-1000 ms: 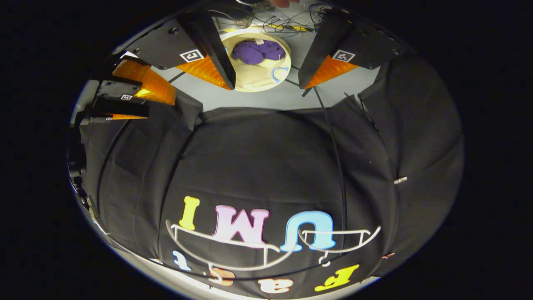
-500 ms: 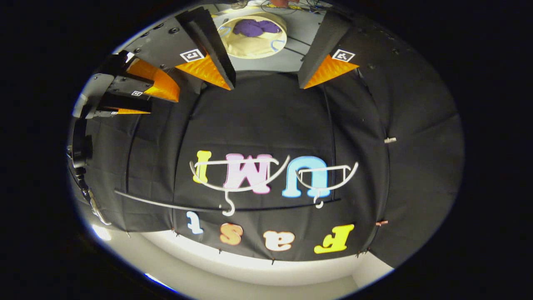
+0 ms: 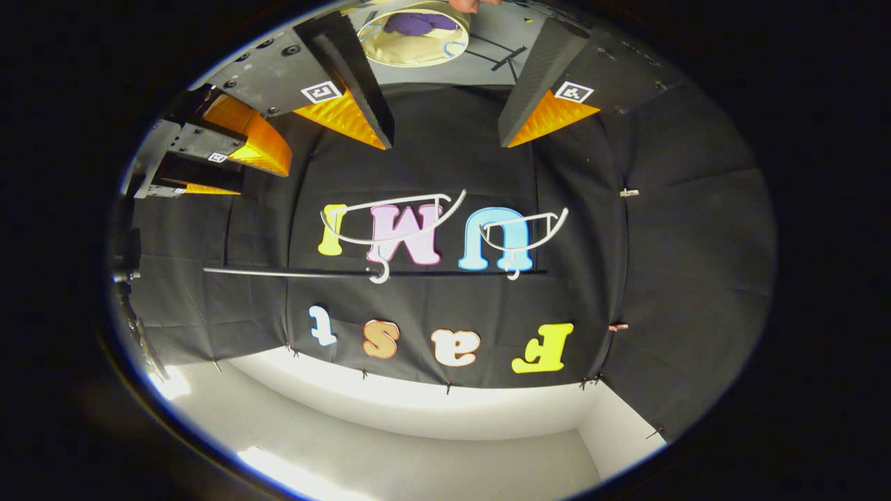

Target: Grasp the clothes on the hanger with both hands and then place them into the laundry hamper below.

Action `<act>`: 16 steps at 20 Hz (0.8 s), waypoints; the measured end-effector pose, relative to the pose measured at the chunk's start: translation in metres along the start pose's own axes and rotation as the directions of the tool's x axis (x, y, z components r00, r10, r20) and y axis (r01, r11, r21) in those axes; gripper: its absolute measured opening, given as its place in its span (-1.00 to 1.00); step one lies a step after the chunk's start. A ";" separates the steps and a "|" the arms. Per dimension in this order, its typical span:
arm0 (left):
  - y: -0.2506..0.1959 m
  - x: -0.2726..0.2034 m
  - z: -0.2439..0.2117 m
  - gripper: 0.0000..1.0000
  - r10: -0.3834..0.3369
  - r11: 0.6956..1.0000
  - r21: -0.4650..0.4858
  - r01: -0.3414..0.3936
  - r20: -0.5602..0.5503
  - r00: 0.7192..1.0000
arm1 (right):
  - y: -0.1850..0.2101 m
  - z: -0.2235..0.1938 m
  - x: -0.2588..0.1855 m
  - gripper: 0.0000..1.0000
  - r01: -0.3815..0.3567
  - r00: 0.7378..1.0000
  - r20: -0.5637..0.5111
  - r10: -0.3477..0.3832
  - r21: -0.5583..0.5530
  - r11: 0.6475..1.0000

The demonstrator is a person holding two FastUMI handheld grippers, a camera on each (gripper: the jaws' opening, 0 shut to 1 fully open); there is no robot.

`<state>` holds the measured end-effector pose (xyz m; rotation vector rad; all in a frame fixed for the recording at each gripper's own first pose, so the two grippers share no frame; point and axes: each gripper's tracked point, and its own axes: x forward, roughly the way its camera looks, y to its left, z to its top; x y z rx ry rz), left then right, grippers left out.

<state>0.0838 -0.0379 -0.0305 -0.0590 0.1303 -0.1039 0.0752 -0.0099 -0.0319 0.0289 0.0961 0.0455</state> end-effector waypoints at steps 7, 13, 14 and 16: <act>0.007 -0.020 0.010 0.90 0.037 0.999 0.005 -0.037 0.033 0.999 | -0.003 0.008 -0.012 0.93 0.006 1.000 0.027 -0.007 0.023 1.000; 0.007 -0.020 0.024 0.89 0.060 0.998 0.031 -0.062 0.069 0.996 | -0.005 0.004 -0.015 0.96 0.003 1.000 0.013 -0.003 0.036 0.999; 0.007 -0.020 0.024 0.89 0.060 0.997 0.035 -0.062 0.069 0.996 | -0.005 0.003 -0.015 0.96 0.002 1.000 0.013 -0.002 0.036 0.999; 0.006 -0.021 0.025 0.89 0.055 0.997 0.045 -0.058 0.070 0.996 | -0.004 0.002 -0.014 0.96 0.001 1.000 0.010 -0.001 0.038 0.999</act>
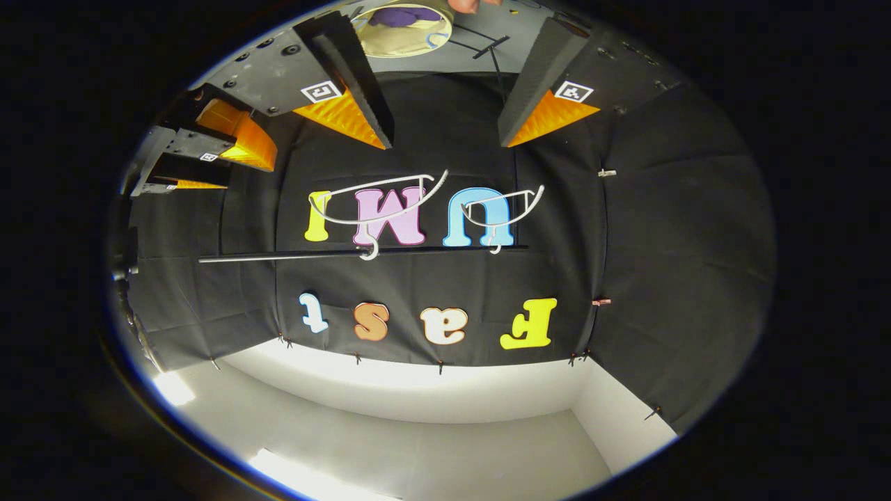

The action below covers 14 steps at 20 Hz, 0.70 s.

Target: Grasp the clothes on the hanger with both hands and then place them into the laundry hamper below.

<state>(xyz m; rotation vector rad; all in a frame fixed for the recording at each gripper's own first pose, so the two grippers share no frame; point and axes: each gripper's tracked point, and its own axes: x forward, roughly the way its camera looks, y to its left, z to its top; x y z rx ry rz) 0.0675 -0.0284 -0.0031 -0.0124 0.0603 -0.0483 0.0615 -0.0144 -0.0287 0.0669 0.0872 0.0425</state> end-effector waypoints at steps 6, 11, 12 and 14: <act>0.000 0.003 0.002 0.90 -0.009 1.000 -0.002 0.009 0.005 1.000 | 0.004 -0.005 0.000 0.96 -0.011 1.000 -0.013 0.011 0.001 1.000; -0.004 0.003 -0.003 0.89 -0.018 1.000 0.012 0.018 -0.003 1.000 | 0.007 -0.002 -0.001 0.99 -0.018 1.000 -0.005 0.018 -0.011 1.000; -0.005 0.002 -0.003 0.84 -0.020 1.000 0.018 0.020 -0.003 1.000 | 0.008 -0.002 0.000 0.93 -0.020 1.000 -0.005 0.020 -0.014 1.000; -0.006 0.001 -0.002 0.90 -0.025 0.999 0.020 0.025 0.002 1.000 | 0.010 -0.001 -0.001 0.93 -0.023 1.000 -0.004 0.023 -0.015 1.000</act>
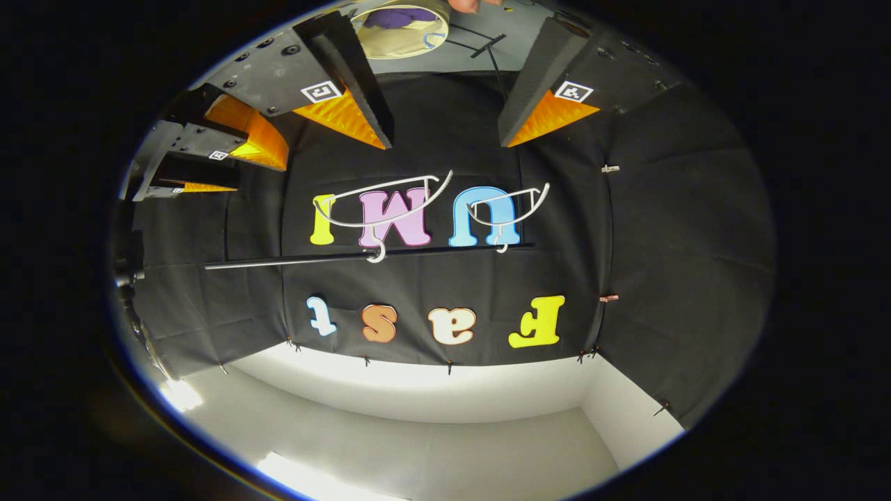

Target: Grasp the clothes on the hanger with both hands and then place them into the laundry hamper below.

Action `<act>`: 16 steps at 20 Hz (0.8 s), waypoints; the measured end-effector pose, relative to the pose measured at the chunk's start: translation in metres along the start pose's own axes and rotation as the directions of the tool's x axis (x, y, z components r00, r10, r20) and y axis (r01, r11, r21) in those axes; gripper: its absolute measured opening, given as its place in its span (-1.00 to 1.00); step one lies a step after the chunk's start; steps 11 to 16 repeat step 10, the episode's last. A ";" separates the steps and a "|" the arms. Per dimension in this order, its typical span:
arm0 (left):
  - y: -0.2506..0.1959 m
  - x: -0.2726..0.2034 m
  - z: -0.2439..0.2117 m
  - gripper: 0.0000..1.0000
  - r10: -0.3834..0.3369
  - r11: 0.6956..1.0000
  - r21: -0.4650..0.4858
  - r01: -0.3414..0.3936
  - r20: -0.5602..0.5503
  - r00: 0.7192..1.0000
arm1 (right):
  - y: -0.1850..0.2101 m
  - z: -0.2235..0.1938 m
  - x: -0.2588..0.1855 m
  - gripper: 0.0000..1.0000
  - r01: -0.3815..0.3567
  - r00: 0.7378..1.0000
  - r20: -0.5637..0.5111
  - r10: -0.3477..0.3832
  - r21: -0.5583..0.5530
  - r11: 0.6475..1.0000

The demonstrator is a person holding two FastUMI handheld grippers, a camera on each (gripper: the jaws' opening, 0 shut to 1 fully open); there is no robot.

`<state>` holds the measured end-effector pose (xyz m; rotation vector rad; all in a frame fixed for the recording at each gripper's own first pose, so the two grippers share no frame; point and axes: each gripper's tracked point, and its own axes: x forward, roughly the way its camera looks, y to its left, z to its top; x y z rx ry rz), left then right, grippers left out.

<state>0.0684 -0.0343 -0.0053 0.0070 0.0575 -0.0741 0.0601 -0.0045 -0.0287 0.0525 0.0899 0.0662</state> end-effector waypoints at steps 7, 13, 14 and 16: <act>0.004 -0.002 0.004 0.84 0.000 1.000 -0.012 0.000 0.007 1.000 | 0.004 0.001 0.001 0.93 0.000 1.000 0.006 0.000 -0.011 1.000; 0.003 -0.002 0.003 0.90 -0.003 1.000 -0.015 0.003 0.005 1.000 | 0.003 -0.002 0.001 0.93 0.003 1.000 0.000 -0.003 -0.006 1.000; 0.003 -0.002 0.003 0.90 -0.003 1.000 -0.015 0.003 0.005 1.000 | 0.003 -0.002 0.001 0.93 0.003 1.000 0.000 -0.003 -0.006 1.000; 0.003 -0.002 0.003 0.90 -0.003 1.000 -0.015 0.003 0.005 1.000 | 0.003 -0.002 0.001 0.93 0.003 1.000 0.000 -0.003 -0.006 1.000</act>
